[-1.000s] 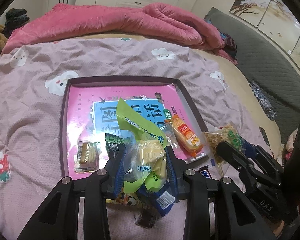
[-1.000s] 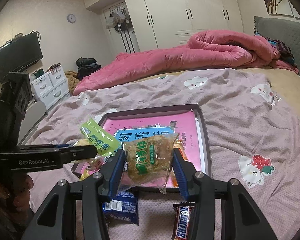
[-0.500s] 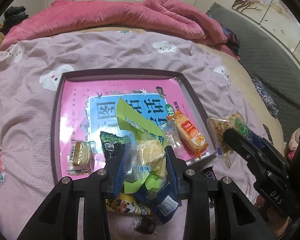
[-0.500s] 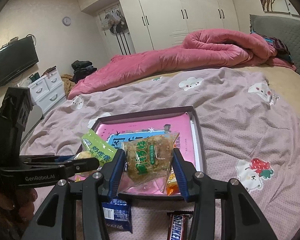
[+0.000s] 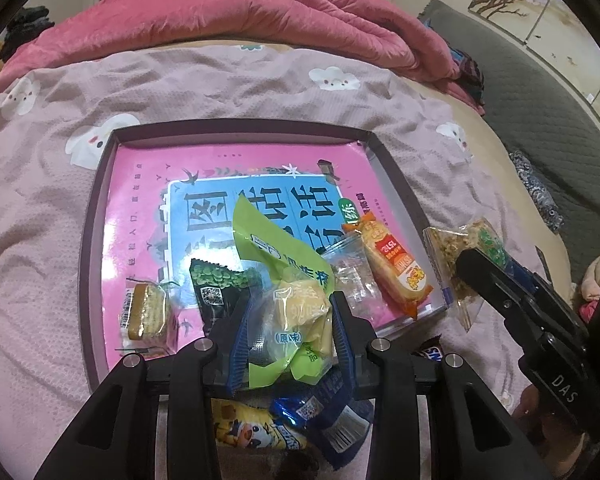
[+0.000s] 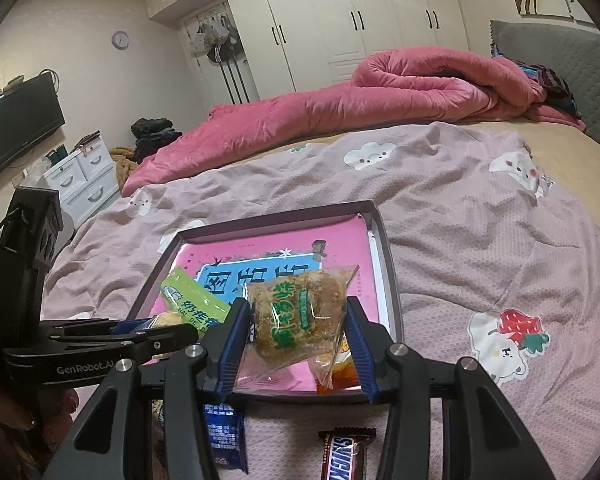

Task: Organize snacks
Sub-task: 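Lower the cake bag into the tray with the left tool while the right lowers the pastry bag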

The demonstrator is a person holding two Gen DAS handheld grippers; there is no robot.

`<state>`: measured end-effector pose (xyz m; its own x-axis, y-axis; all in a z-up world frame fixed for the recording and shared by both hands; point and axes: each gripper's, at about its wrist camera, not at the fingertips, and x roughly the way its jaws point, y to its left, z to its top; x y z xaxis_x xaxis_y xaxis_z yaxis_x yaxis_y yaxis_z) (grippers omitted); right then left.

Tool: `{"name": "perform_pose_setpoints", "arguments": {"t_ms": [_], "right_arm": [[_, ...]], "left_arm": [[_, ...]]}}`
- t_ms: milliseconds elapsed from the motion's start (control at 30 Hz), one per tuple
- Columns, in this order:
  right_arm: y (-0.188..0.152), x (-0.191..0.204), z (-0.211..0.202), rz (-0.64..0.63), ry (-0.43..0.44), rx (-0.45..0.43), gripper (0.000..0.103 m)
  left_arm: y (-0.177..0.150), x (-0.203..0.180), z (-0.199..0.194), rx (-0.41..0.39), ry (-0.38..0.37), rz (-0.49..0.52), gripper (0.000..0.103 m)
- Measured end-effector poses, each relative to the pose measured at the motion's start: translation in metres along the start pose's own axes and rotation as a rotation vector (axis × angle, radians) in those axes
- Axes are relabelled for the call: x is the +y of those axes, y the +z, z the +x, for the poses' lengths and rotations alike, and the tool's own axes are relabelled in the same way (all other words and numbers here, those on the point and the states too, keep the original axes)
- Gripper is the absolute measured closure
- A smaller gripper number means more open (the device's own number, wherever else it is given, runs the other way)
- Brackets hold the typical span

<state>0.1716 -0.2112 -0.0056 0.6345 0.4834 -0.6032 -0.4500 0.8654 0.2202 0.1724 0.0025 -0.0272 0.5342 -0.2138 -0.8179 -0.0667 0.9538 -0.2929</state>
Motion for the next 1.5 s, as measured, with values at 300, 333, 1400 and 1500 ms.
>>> {"name": "perform_pose_setpoints", "arguments": {"t_ms": [300, 333, 1400, 1500], "right_arm": [[0.0, -0.003, 0.009, -0.003, -0.013, 0.007, 0.055], [0.0, -0.003, 0.01, -0.003, -0.013, 0.009, 0.055], [-0.009, -0.007, 0.042, -0.019, -0.042, 0.082, 0.055], [-0.009, -0.007, 0.043, -0.025, -0.04, 0.081, 0.055]], "left_arm": [[0.002, -0.001, 0.012, 0.007, 0.004, 0.008, 0.064], [0.002, -0.001, 0.013, 0.009, 0.003, 0.006, 0.064], [-0.002, -0.004, 0.019, 0.035, -0.011, 0.02, 0.065], [-0.002, -0.004, 0.019, 0.037, -0.012, 0.019, 0.065]]}}
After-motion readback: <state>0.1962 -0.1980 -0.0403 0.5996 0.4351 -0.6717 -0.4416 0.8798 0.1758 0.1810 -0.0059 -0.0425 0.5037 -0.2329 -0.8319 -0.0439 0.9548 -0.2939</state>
